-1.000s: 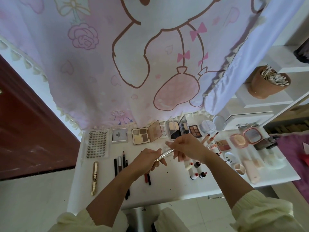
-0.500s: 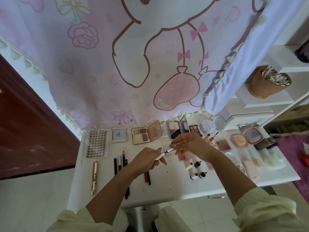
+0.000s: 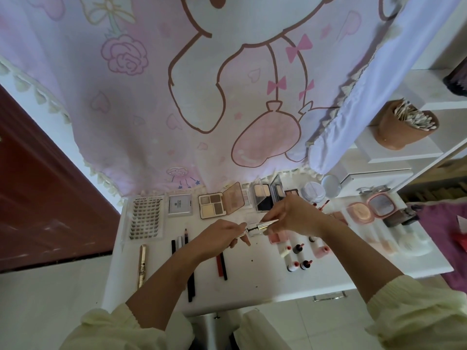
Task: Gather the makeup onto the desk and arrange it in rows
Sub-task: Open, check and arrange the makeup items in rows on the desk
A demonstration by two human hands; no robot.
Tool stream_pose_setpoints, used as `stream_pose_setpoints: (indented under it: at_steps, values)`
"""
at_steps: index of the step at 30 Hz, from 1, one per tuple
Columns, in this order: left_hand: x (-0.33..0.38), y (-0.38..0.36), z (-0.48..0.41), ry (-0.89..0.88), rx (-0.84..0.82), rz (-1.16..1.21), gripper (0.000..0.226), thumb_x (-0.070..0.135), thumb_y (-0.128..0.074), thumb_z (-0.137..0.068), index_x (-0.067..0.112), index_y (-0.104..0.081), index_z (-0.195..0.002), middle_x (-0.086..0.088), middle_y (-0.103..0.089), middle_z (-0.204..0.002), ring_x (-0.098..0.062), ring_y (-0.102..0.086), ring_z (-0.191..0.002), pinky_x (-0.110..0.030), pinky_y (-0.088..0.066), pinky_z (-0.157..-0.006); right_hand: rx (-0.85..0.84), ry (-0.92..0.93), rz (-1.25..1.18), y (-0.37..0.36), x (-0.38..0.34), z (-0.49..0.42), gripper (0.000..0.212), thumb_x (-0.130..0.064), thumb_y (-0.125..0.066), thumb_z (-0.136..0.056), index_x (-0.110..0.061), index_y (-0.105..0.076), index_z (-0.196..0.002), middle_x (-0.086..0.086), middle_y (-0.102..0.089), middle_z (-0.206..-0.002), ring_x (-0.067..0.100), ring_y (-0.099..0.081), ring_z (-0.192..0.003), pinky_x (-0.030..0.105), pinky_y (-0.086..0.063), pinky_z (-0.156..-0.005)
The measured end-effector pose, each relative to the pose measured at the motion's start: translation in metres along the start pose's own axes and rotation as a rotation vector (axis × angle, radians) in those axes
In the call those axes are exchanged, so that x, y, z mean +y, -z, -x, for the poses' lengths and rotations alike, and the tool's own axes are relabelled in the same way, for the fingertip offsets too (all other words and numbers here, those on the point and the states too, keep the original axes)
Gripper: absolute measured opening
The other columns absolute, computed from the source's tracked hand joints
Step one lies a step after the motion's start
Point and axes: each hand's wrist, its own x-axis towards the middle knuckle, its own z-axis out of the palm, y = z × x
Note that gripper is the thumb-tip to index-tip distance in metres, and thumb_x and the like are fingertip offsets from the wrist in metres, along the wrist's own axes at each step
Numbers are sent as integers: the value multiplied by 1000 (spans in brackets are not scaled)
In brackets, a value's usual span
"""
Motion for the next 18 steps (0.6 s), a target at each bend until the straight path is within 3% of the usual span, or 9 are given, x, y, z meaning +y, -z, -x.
stream_pose_setpoints:
  at_steps: [2, 4, 7, 9, 12, 16, 18]
  values:
    - [-1, 3, 1, -58, -16, -133, 39, 43, -40, -100, 24, -73, -97, 11, -51, -63, -8, -43, -60, -23, -36, -63, 6, 20, 169, 0, -4, 1, 21, -12, -79, -77, -17, -78, -96, -9, -70, -83, 7, -62, -76, 14, -46, -71]
    - [-1, 5, 2, -101, -21, -211, 31, 38, -44, -100, 21, -70, -106, 11, -58, -74, -6, -48, -65, -19, -39, -63, 57, 33, 348, 0, -4, 1, 20, -17, -76, -81, -17, -76, -100, -8, -64, -90, 11, -60, -89, 21, -45, -79]
    - [-1, 4, 4, -113, 3, -283, 25, 33, -50, -99, 17, -69, -103, 8, -69, -90, -6, -60, -73, -21, -48, -71, 102, 104, 563, -6, -2, 1, 21, -23, -73, -83, -18, -74, -104, -10, -48, -96, 11, -50, -103, 20, -37, -78]
    - [-3, 3, 3, -110, 37, -356, 23, 31, -52, -98, 16, -70, -102, 5, -71, -94, -10, -64, -78, -24, -49, -73, 92, 147, 639, -11, -1, 1, 21, -23, -70, -85, -16, -73, -105, -7, -44, -98, 12, -46, -105, 23, -39, -76]
    - [-5, 1, 2, -107, 79, -442, 22, 33, -54, -96, 18, -70, -100, 4, -70, -91, -13, -64, -79, -24, -47, -69, 104, 165, 671, -15, 0, 0, 18, -19, -67, -87, -14, -73, -103, -5, -42, -97, 15, -46, -104, 26, -45, -78]
    - [-9, 1, 2, -104, 140, -530, 21, 36, -54, -95, 21, -69, -100, 4, -66, -88, -15, -60, -80, -31, -46, -71, 67, 186, 697, -18, 3, -1, 17, -22, -65, -89, -13, -74, -101, -7, -36, -90, 9, -41, -92, 24, -39, -71]
    - [-9, 0, 2, -104, 162, -547, 21, 36, -54, -95, 21, -67, -103, 4, -65, -89, -15, -58, -81, -32, -46, -72, 49, 193, 716, -18, 4, -1, 18, -23, -62, -92, -13, -73, -100, -7, -36, -89, 7, -37, -87, 27, -45, -72]
